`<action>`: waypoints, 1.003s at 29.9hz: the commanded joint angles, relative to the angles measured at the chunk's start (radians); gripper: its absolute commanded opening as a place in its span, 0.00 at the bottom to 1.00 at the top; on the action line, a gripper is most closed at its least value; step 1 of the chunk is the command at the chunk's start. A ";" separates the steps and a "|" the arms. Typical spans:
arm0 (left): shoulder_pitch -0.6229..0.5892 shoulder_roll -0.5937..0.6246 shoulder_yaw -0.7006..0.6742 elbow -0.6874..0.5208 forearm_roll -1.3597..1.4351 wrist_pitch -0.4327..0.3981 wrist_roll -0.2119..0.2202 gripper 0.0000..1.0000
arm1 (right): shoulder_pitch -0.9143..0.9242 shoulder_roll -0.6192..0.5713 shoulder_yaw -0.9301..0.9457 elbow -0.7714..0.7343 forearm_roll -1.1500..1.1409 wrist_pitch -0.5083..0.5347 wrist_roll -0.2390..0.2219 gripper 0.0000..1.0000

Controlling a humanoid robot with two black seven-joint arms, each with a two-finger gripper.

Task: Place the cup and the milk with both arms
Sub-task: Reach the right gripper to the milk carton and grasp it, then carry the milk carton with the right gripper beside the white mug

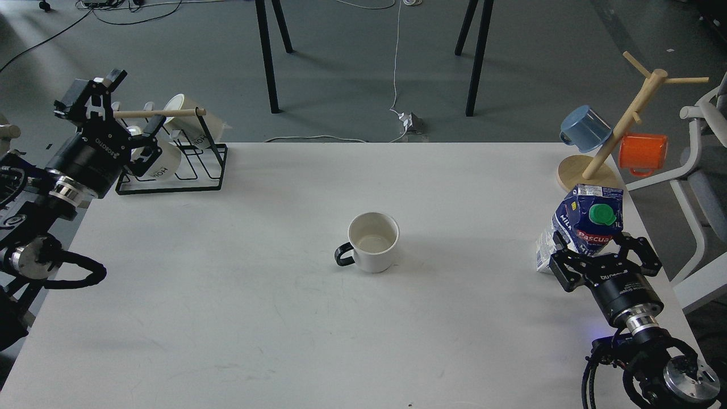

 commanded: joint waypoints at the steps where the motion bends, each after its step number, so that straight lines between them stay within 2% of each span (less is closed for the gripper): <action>1: 0.002 0.001 0.000 0.001 0.001 0.000 0.000 0.99 | -0.002 0.001 0.000 0.000 -0.003 0.000 -0.002 0.43; 3: 0.003 0.000 0.000 0.003 0.001 0.000 0.000 0.99 | -0.002 0.003 0.000 0.000 -0.003 0.000 -0.002 0.35; 9: 0.005 0.000 0.000 0.003 0.001 0.000 0.000 0.99 | 0.000 0.026 -0.003 0.008 -0.006 0.000 -0.006 0.27; 16: 0.005 0.000 0.000 0.003 0.001 0.000 0.000 0.99 | 0.064 0.124 -0.038 0.083 -0.052 0.000 -0.009 0.26; 24: 0.017 0.003 0.000 0.003 0.001 0.000 0.000 0.99 | 0.136 0.306 -0.086 0.026 -0.179 0.000 -0.011 0.26; 30: 0.018 0.005 0.000 0.004 0.001 0.000 0.000 0.99 | 0.136 0.349 -0.122 -0.001 -0.206 0.000 -0.011 0.26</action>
